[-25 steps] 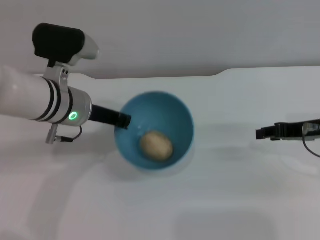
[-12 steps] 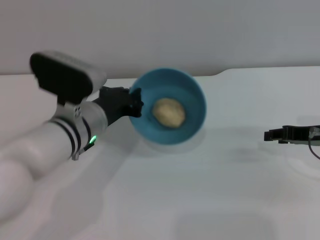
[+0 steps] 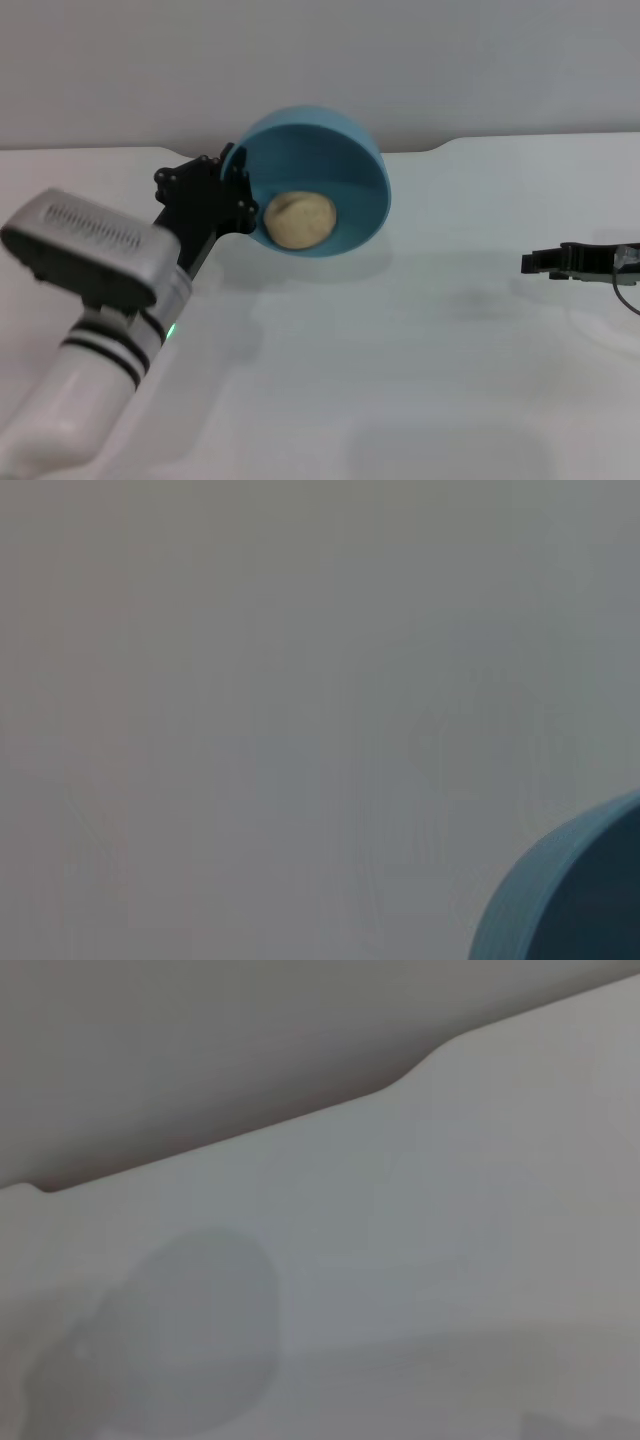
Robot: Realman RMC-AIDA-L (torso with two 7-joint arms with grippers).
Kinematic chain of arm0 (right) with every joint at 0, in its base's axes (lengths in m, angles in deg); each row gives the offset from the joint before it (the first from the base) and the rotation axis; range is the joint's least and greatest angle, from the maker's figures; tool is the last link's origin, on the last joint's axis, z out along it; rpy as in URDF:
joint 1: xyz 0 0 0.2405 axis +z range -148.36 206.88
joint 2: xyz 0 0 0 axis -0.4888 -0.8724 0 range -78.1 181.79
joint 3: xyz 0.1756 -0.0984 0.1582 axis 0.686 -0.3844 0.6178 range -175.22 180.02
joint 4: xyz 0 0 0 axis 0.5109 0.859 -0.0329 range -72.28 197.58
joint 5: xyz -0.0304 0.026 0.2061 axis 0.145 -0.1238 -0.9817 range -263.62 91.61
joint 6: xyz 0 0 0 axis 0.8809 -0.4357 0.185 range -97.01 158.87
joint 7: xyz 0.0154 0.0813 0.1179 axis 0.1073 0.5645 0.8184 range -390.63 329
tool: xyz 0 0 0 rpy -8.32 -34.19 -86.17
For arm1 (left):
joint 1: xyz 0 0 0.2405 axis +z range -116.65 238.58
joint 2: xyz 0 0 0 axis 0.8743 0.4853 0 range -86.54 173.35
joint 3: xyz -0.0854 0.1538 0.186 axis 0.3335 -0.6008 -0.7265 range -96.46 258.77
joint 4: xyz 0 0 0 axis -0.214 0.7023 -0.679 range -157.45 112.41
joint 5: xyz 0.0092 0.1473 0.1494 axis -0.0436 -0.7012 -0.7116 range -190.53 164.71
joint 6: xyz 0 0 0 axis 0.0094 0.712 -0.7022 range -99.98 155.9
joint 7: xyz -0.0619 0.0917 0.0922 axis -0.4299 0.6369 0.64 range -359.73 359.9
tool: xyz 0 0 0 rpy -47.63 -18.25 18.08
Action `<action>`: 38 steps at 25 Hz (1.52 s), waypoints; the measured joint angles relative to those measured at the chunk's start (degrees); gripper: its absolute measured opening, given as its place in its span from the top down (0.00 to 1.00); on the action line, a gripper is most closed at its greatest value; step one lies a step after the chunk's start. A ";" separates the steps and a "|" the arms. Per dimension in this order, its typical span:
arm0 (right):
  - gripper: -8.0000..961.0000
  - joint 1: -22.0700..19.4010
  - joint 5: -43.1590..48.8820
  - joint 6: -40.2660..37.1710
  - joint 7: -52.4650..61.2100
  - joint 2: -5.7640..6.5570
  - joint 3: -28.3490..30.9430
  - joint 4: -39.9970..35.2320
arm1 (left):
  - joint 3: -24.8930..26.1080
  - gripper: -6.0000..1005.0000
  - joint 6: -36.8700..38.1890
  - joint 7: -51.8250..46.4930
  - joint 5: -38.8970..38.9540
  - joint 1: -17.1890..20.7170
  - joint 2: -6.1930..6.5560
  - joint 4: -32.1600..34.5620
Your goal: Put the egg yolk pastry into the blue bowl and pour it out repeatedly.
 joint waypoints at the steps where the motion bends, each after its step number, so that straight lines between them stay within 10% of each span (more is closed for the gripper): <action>1: 0.58 0.05 -0.26 0.00 0.00 0.00 0.01 0.00 | -1.67 1.00 -4.16 -0.67 0.04 -0.44 -0.12 -2.01; 8: 0.58 0.09 -2.70 0.37 -0.78 0.01 -0.05 0.17 | -7.06 1.00 -18.69 -6.62 4.69 -2.53 -0.47 -9.23; 38: 0.58 -0.35 -4.35 0.70 -0.88 -0.09 -0.41 0.35 | -14.72 1.00 -30.70 -10.95 16.27 -5.78 -0.58 -12.33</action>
